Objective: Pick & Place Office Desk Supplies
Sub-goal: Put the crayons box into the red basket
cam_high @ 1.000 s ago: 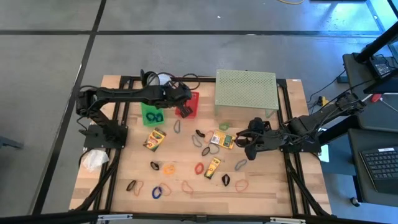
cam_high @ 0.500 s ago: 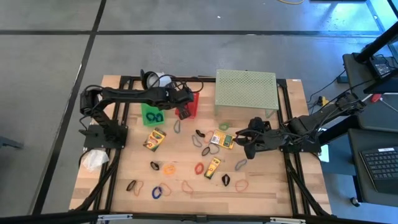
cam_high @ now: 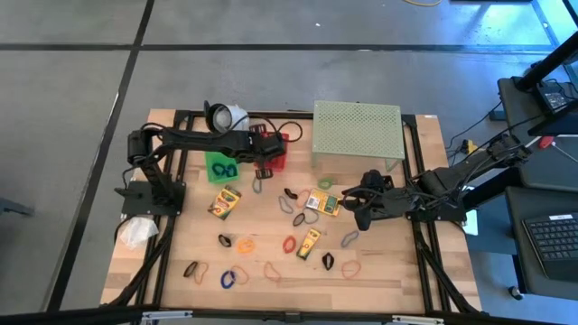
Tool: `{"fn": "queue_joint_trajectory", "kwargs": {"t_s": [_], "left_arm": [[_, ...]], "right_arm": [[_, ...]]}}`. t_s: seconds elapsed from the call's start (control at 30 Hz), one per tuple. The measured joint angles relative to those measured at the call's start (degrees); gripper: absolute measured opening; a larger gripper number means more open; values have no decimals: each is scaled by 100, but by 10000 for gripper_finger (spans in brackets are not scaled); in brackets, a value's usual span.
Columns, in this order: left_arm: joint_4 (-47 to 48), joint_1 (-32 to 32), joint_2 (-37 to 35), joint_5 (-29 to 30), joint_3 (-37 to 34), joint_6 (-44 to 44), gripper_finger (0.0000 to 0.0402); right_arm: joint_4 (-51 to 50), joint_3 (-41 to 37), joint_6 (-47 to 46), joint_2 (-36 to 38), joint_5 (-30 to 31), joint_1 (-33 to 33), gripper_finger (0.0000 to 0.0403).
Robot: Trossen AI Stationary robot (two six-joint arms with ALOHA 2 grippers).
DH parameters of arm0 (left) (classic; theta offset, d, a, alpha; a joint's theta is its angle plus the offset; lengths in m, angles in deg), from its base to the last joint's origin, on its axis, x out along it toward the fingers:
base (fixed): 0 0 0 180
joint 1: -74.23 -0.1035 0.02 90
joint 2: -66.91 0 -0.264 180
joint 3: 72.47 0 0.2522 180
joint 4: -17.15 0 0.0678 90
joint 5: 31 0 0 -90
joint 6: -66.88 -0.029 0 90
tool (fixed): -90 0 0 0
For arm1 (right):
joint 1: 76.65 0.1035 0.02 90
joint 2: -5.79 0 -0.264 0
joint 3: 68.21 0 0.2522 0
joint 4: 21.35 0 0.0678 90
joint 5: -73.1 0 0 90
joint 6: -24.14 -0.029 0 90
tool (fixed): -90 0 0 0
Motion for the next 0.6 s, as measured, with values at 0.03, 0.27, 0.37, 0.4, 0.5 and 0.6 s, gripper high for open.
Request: {"fn": "queue_joint_trajectory", "kwargs": {"t_s": [0.03, 0.27, 0.37, 0.4, 0.5, 0.6], "left_arm": [[-34, 12, 38, 62, 0, -9, 2], [5, 99, 141, 204, 0, -245, 2], [-7, 132, 139, 111, 0, -161, 3], [-8, 140, 139, 105, 0, -107, 6], [53, 182, 134, 46, 2, -64, 27], [105, 217, 132, -85, 2, -41, 61]], "right_arm": [[-1, 0, 0, 0, 0, 0, 184], [4, 0, 4, 0, -2, 2, 184], [18, -1, 3, 0, -2, 4, 184], [16, -1, 4, 0, -2, 4, 184], [18, -1, 4, 0, -2, 2, 184], [18, 0, 4, 0, -2, 2, 184]]}}
